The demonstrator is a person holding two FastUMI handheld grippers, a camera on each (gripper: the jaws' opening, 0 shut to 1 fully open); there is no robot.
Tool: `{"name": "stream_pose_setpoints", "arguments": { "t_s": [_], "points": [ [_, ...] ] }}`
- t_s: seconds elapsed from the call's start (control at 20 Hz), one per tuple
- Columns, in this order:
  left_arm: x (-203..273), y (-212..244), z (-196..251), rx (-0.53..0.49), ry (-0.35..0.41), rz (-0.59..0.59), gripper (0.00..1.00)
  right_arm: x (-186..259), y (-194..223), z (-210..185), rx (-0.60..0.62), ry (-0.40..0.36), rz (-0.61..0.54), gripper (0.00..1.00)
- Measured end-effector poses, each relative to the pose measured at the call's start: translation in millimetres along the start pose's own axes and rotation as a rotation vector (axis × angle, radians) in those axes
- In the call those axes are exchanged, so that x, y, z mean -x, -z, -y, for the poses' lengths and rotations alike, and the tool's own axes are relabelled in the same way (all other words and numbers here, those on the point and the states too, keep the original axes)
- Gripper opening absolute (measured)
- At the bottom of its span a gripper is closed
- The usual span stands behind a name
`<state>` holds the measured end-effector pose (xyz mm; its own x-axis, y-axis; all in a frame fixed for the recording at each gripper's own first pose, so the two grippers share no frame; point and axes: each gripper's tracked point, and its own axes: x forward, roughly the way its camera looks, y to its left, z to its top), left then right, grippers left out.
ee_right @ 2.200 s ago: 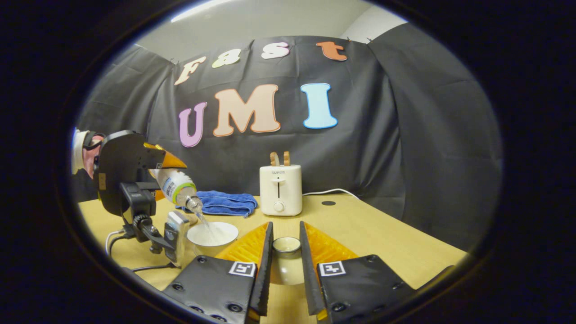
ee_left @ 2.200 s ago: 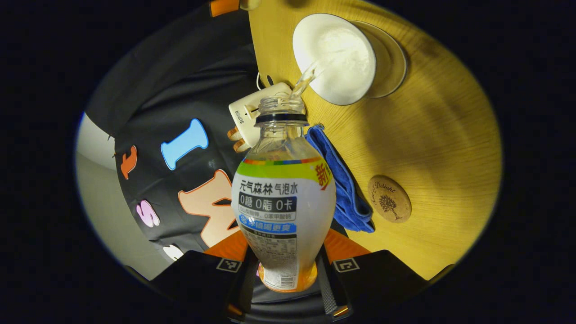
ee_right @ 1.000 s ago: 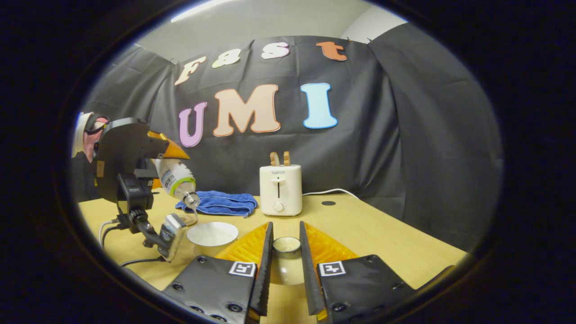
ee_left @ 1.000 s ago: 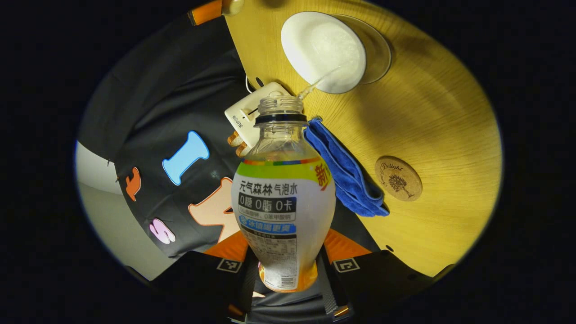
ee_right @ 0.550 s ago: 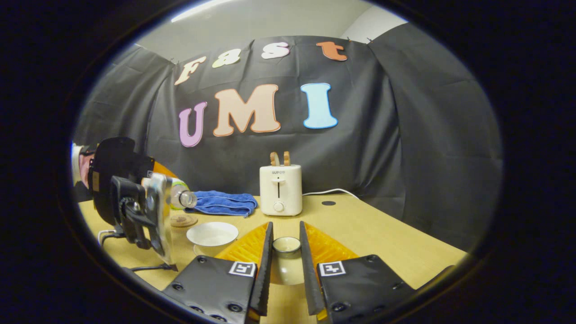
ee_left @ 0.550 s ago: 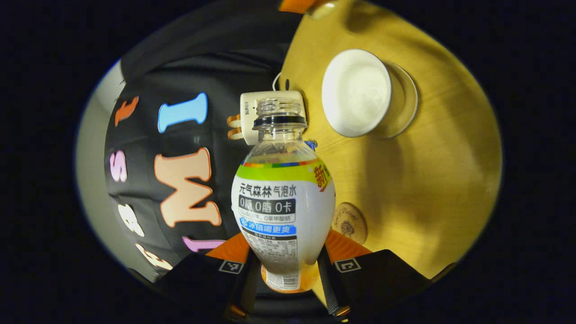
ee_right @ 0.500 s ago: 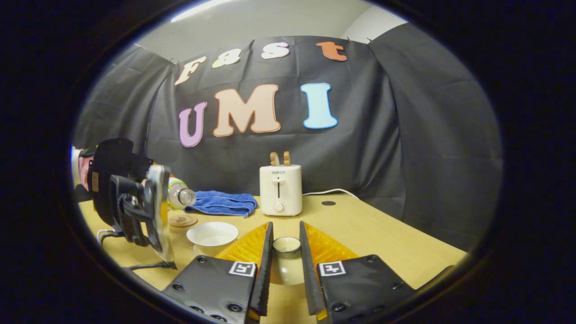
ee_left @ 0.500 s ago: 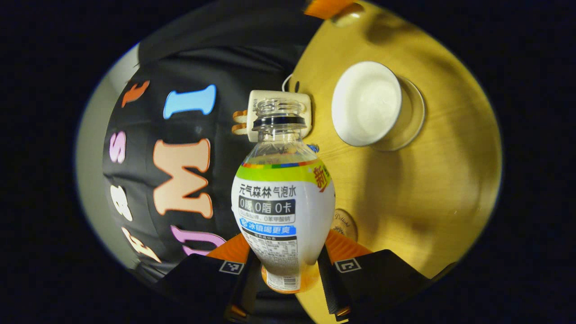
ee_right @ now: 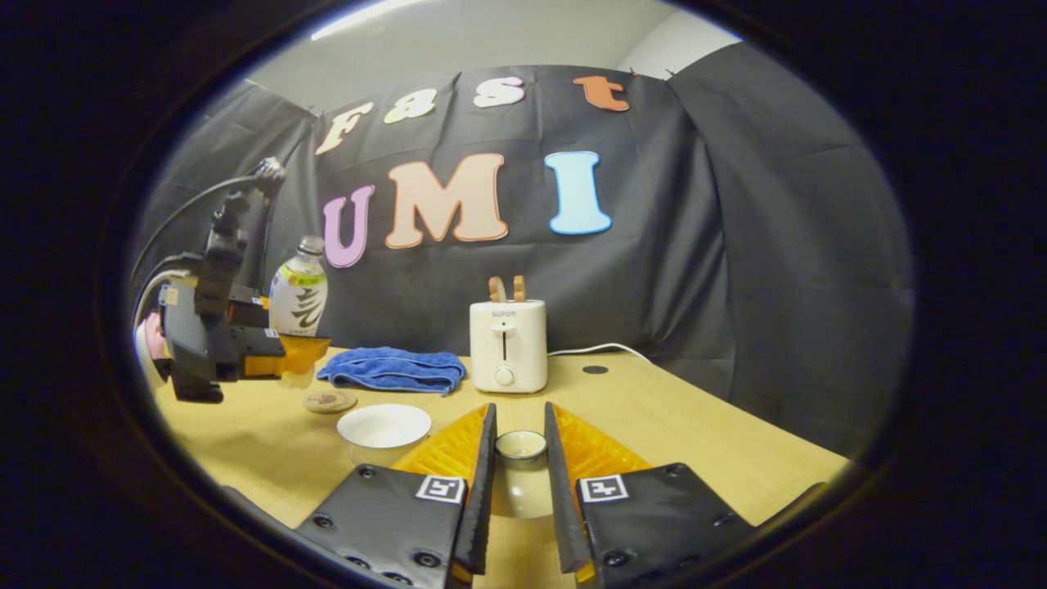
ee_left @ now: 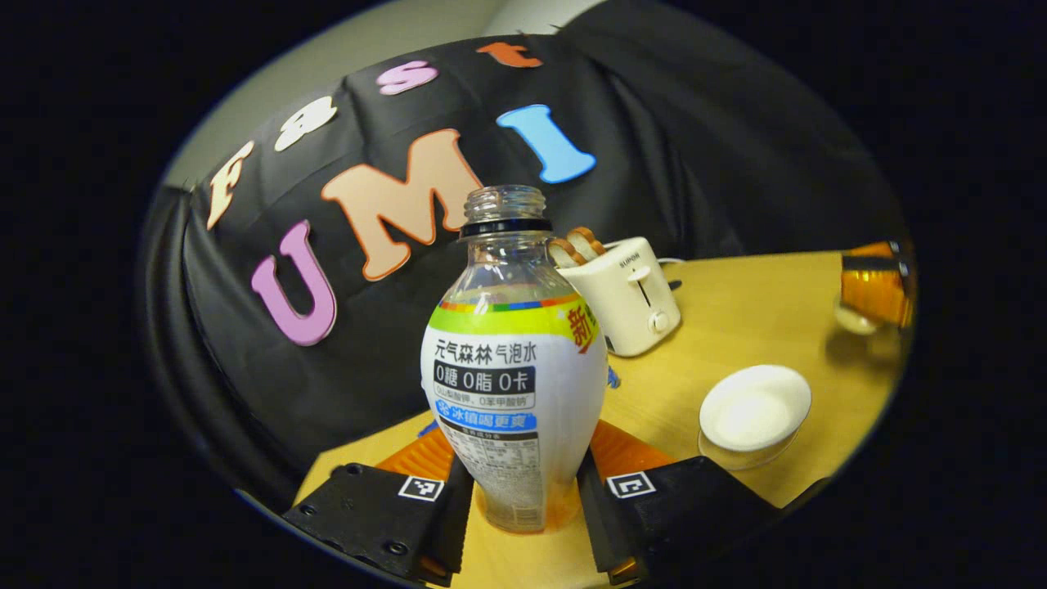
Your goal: Open the teacup lid with one hand, grasp the water bottle and pour water into the teacup with the other hand; after pouring, place the water bottle on the coaster and then close the teacup lid.
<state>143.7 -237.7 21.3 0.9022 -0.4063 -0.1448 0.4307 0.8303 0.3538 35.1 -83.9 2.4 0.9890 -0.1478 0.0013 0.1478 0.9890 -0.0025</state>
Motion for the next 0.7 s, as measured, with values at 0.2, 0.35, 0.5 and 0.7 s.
{"name": "stream_pose_setpoints", "arguments": {
  "t_s": [0.2,0.35,0.5,0.7],
  "points": [
    [-15,3,-19,0.216,-0.046,0.056,0.57,0,0,0,0.000,0.000,0.001,0.38],
    [-29,13,-34,0.310,-0.076,0.058,0.57,0,0,1,0.000,0.002,0.000,0.37],
    [-36,29,-34,0.385,-0.071,0.045,0.57,0,0,0,0.000,0.001,-0.001,0.37],
    [-45,44,-35,0.391,-0.088,0.022,0.57,0,0,0,0.000,0.000,0.001,0.38]
  ]
}}
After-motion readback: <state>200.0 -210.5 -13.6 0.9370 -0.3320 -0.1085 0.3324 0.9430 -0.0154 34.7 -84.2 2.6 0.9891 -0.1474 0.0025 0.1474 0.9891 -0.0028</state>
